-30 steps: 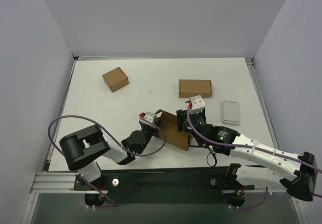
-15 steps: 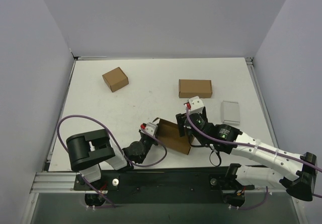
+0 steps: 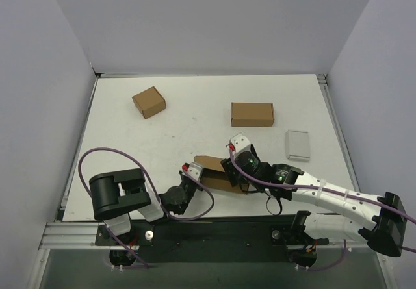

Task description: Fold the paper box

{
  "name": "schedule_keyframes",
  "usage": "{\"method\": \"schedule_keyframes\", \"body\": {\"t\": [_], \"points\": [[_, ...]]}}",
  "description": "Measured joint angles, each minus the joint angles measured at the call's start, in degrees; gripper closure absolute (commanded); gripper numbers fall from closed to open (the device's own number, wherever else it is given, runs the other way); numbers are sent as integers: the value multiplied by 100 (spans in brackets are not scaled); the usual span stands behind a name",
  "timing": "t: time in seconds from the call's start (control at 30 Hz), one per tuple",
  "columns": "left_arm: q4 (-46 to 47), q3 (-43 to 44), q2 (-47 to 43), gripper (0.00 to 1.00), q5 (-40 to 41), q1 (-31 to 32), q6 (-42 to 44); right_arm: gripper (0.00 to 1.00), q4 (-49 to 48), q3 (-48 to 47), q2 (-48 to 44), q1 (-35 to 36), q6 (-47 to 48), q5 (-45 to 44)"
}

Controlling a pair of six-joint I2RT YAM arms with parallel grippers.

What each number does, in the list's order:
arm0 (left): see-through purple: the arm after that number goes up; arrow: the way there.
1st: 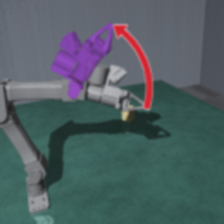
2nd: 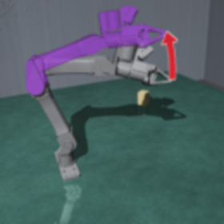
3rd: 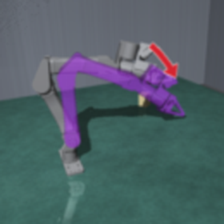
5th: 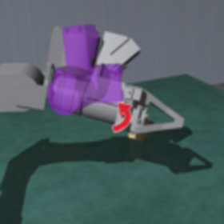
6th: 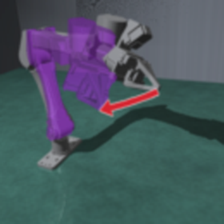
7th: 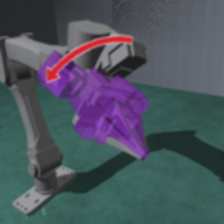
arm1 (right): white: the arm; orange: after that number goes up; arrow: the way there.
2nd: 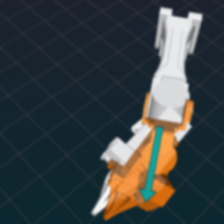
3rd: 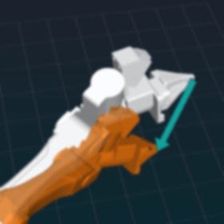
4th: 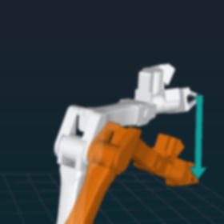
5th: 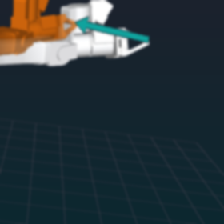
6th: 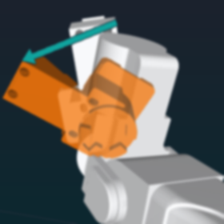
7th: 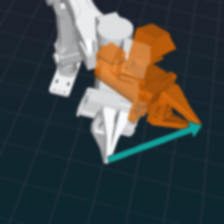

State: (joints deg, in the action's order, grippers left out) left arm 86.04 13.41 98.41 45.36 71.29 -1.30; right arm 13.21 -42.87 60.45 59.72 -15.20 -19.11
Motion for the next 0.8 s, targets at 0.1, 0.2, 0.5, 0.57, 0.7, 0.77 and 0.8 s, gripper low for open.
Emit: {"method": "schedule_keyframes", "body": {"t": [0.1,0.2,0.5,0.57,0.7,0.77,0.8], "points": [[-2,-116,-90,100,-94,0,0,36,-24,35,83,0,105,122],[-11,-219,-190,100,-173,7,9,36,-114,87,129,0,243,170],[-31,-409,-356,100,-409,9,76,29,-170,120,129,20,774,313],[-35,-457,-398,100,-481,11,149,27,-118,96,61,44,850,352],[-63,-535,-503,100,-595,20,247,26,33,-63,-136,70,898,485],[-92,-555,-542,100,-636,22,273,26,90,-162,-229,70,804,540],[-96,-562,-551,100,-654,28,291,26,90,-203,-264,70,730,560]]}}
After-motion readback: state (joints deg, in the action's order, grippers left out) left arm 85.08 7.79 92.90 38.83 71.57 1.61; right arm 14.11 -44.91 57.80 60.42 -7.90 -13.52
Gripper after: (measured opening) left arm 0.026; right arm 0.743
